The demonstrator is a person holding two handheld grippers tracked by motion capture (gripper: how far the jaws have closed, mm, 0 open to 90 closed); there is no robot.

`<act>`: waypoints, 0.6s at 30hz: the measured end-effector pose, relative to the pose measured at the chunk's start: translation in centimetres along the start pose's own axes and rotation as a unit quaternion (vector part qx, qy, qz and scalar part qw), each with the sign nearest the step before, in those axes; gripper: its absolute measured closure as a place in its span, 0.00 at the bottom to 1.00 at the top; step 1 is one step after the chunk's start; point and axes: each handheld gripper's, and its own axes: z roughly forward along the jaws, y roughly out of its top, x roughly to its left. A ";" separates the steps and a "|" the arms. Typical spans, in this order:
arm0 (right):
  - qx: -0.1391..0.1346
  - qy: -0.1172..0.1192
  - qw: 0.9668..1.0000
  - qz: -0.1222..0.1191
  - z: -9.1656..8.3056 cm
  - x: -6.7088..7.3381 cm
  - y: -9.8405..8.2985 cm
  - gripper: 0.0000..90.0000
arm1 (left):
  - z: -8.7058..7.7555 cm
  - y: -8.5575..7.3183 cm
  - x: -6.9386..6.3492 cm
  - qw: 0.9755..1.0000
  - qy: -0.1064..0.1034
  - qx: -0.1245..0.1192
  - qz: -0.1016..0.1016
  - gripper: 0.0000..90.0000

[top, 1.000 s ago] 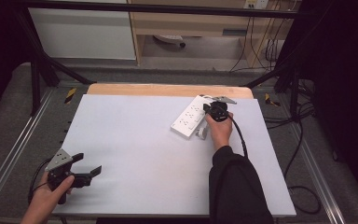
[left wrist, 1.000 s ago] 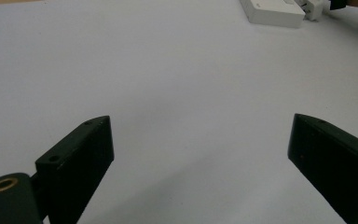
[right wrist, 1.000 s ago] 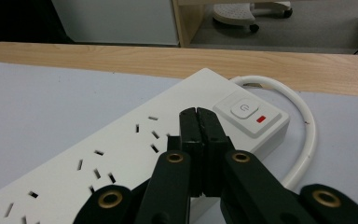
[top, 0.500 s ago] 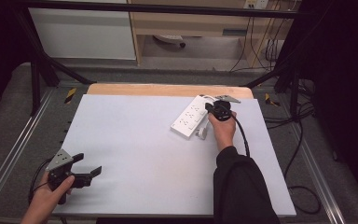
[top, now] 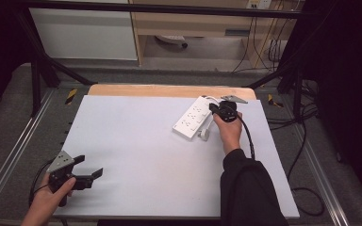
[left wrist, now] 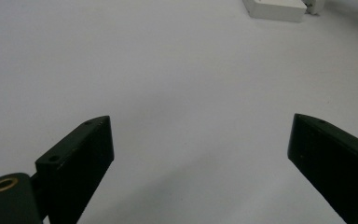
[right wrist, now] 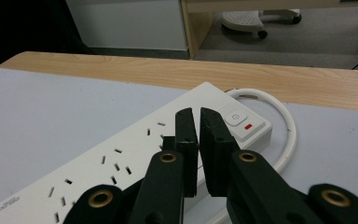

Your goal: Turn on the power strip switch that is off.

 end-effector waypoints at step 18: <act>-0.002 0.010 1.000 -0.012 -1.8 0.0 0.8 0.90 | 0.1 -0.1 0.0 1.000 0.000 0.005 0.001 0.08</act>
